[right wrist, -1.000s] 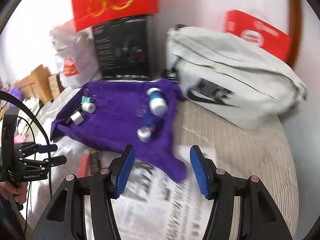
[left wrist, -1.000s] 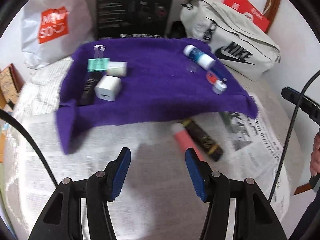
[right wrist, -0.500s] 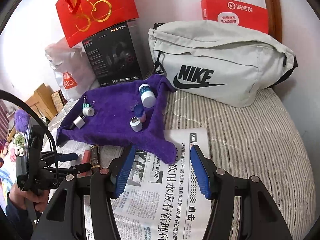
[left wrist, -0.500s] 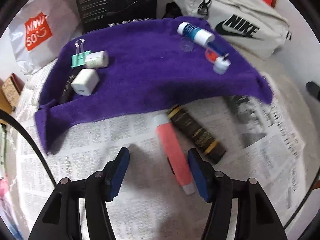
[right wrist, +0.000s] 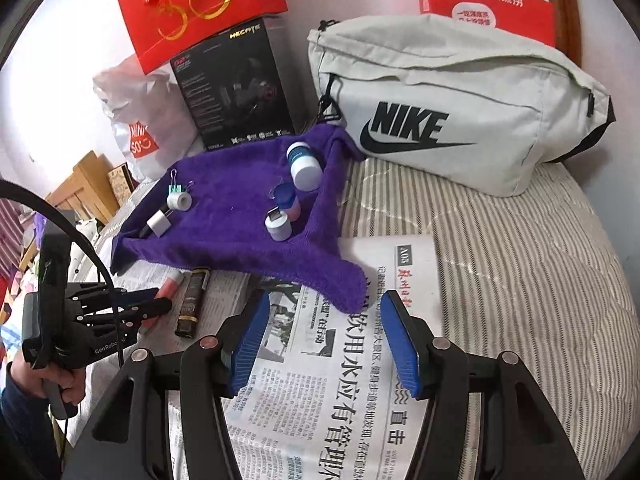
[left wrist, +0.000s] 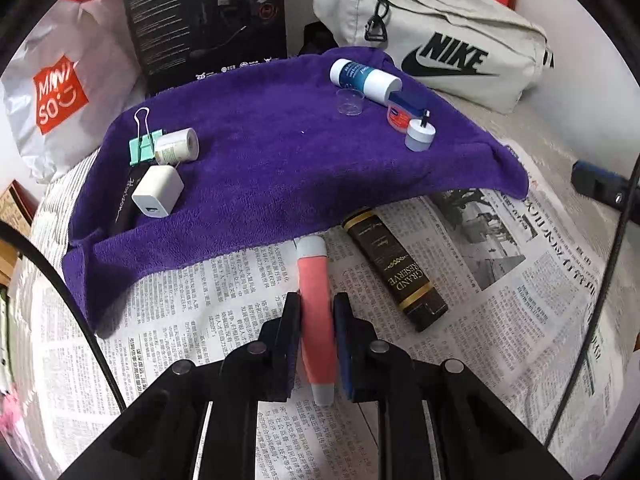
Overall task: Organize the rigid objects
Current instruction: 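Grasp the pink tube with the left tool while the right tool grasps the black Grand Reserve box, then lift the pink tube and black box and carry them toward the towel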
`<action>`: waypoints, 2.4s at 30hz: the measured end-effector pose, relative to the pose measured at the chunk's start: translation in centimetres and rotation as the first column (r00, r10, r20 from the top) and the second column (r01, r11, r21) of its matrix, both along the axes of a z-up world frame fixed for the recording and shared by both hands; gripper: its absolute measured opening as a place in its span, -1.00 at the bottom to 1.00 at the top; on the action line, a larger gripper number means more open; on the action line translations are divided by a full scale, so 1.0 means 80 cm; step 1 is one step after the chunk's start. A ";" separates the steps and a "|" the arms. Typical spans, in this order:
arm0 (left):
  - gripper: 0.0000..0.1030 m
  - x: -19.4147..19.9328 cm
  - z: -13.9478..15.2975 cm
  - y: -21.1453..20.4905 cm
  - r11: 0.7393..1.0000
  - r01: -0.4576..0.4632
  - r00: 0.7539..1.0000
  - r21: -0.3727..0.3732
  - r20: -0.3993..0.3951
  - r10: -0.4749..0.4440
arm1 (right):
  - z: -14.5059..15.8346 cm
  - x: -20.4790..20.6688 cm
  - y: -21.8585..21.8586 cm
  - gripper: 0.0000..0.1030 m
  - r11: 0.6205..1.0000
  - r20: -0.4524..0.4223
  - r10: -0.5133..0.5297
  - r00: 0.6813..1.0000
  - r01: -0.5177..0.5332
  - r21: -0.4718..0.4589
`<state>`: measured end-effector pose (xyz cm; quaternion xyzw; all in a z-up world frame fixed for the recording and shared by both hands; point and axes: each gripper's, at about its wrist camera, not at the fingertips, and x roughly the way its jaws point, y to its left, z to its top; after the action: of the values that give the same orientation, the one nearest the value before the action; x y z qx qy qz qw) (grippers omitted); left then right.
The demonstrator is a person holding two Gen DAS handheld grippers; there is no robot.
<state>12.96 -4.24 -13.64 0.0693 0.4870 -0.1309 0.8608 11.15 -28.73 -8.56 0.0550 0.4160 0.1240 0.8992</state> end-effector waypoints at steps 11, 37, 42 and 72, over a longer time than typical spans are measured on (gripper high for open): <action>-0.67 -0.028 0.000 0.092 0.990 -0.137 0.991 0.021 0.012 0.137 | -0.017 0.005 0.087 0.12 0.992 -0.033 0.124 0.992 -0.125 -0.031; -0.66 -0.049 -0.008 0.142 0.985 -0.158 0.979 -0.074 0.116 0.166 | -0.064 0.032 0.192 -0.52 0.963 -0.067 0.185 0.980 -0.195 -0.185; -0.66 -0.049 -0.008 0.142 0.984 -0.158 0.979 -0.077 0.115 0.166 | -0.064 0.024 0.180 -0.52 0.961 -0.077 0.169 0.983 -0.182 -0.209; -0.68 -0.038 0.021 0.137 0.986 -0.136 0.986 -0.097 0.079 0.144 | -0.008 0.013 0.161 -0.54 0.966 -0.050 0.211 0.976 -0.216 -0.140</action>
<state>9.94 6.72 -11.95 0.0009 0.4465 -0.0892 0.8903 12.22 -15.88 -9.20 -0.0533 0.4428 0.1887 0.8749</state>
